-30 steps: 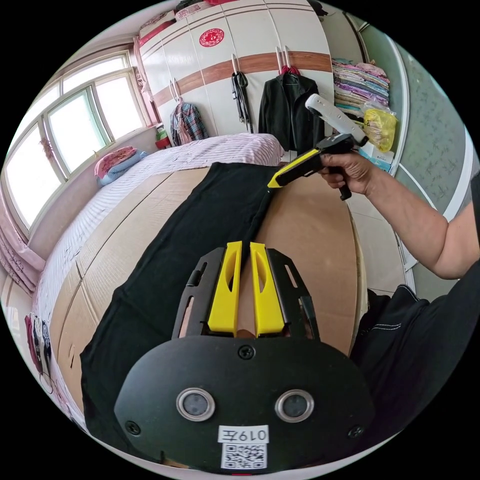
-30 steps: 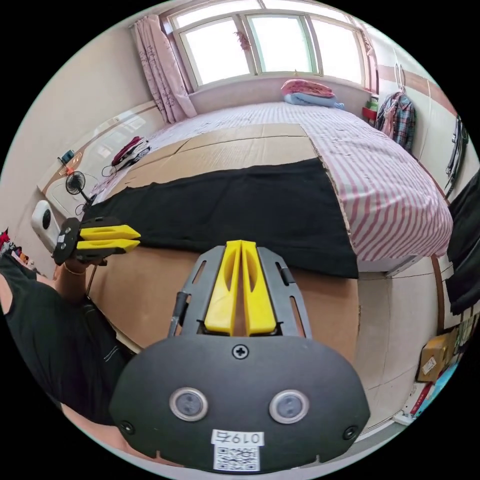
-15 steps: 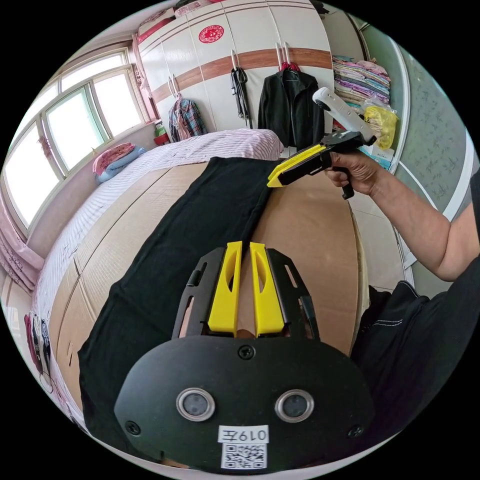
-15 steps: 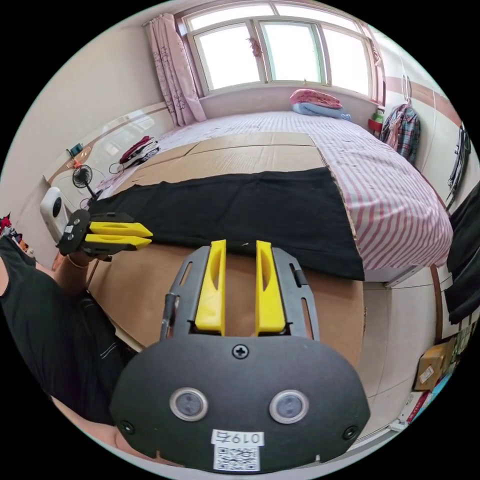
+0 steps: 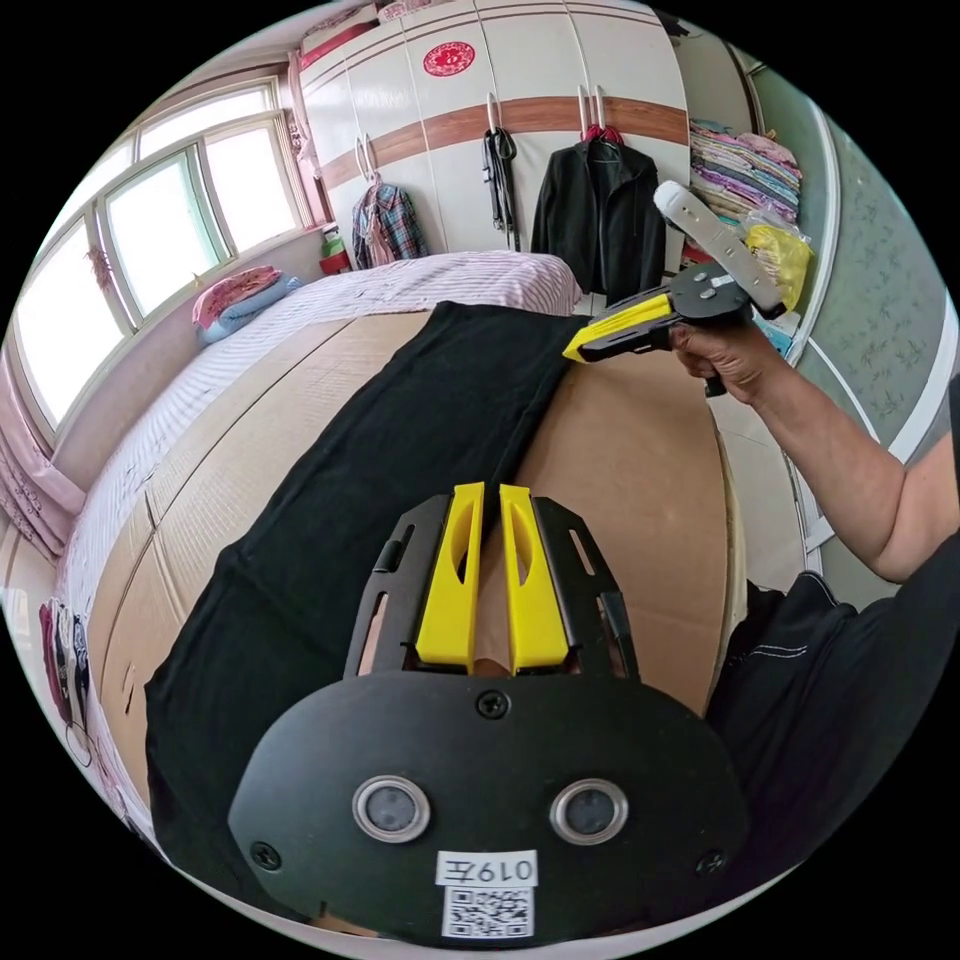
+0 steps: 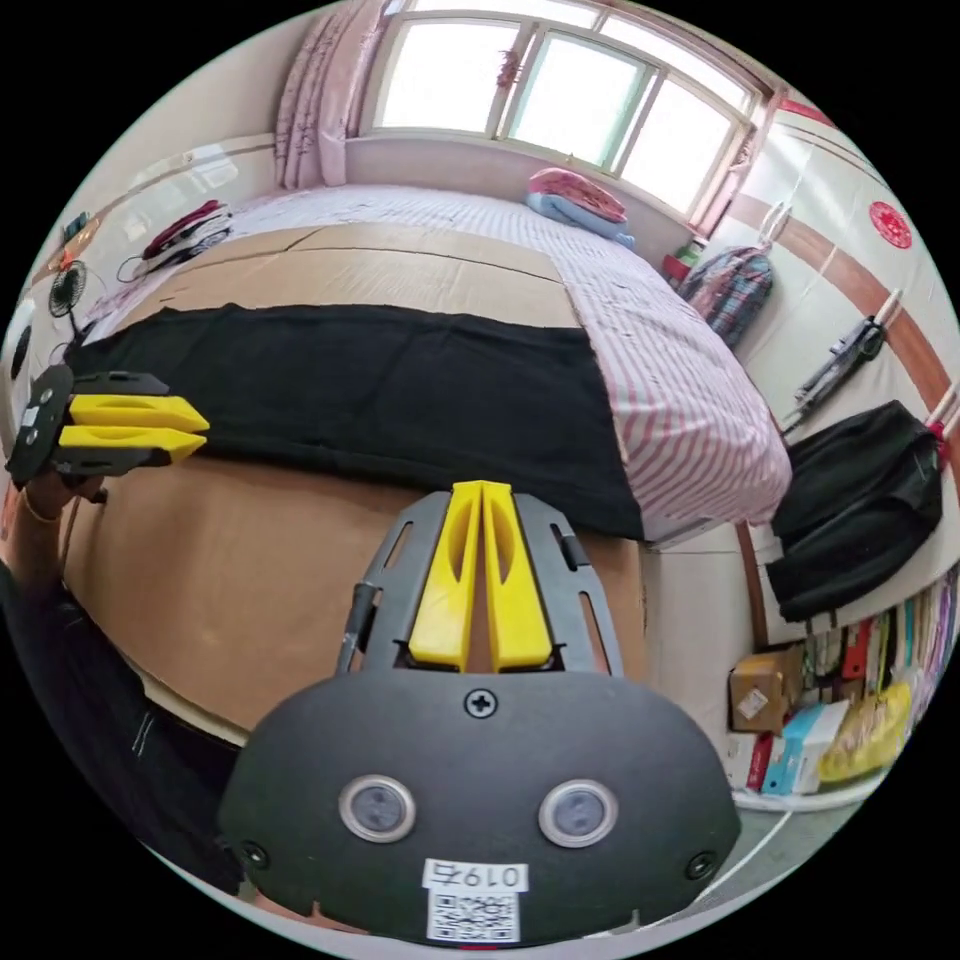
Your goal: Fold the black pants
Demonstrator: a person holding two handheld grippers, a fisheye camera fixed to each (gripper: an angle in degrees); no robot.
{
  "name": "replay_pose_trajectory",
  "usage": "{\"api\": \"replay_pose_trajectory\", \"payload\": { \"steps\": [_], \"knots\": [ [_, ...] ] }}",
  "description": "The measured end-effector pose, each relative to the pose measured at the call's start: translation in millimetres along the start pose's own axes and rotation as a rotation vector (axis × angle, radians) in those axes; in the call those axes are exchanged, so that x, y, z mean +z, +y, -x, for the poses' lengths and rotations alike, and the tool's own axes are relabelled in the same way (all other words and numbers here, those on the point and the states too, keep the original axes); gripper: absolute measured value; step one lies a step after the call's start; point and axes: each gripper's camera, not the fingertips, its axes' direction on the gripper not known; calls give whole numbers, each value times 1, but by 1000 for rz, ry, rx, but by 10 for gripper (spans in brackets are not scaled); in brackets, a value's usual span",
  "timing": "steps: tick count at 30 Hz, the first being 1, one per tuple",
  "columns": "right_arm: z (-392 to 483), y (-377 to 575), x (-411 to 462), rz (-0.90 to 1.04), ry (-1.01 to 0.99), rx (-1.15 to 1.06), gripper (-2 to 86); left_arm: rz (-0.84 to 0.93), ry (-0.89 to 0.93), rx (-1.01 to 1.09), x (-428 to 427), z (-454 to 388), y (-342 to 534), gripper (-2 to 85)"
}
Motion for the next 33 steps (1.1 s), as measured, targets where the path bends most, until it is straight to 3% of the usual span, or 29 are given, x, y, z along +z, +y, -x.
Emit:
{"api": "replay_pose_trajectory", "payload": {
  "steps": [2, 6, 9, 11, 13, 14, 16, 21, 30, 33],
  "knots": [
    [-4, 10, -6, 17, 197, 79, -7, 3, -4, 4, -4, 0, 11, 10],
    [-15, 34, -17, 45, 347, 193, 4, -6, 5, 8, -17, 1, 39, 11],
    [-21, 60, -19, 85, 396, 257, 98, -13, 6, 18, -28, 0, 60, 11],
    [-24, 78, -22, 108, 294, 320, 163, -12, 3, 27, -36, -1, 75, 11],
    [-27, 90, -25, 126, 187, 376, 162, -8, -6, 34, -46, -2, 91, 11],
    [-27, 98, -29, 118, 116, 389, 80, -10, -15, 35, -55, -1, 104, 11],
    [-25, 108, -40, 61, 66, 435, 15, -21, -26, 26, -72, 1, 126, 11],
    [12, 111, -77, -190, 0, 370, -8, -41, -112, -78, -135, 20, 219, 13],
    [160, 48, -105, -451, -429, -51, -7, 37, -466, -387, -261, 65, 443, 33],
    [217, 20, -110, -474, -611, -202, -7, 17, -413, -629, -308, 93, 528, 54]
  ]
}}
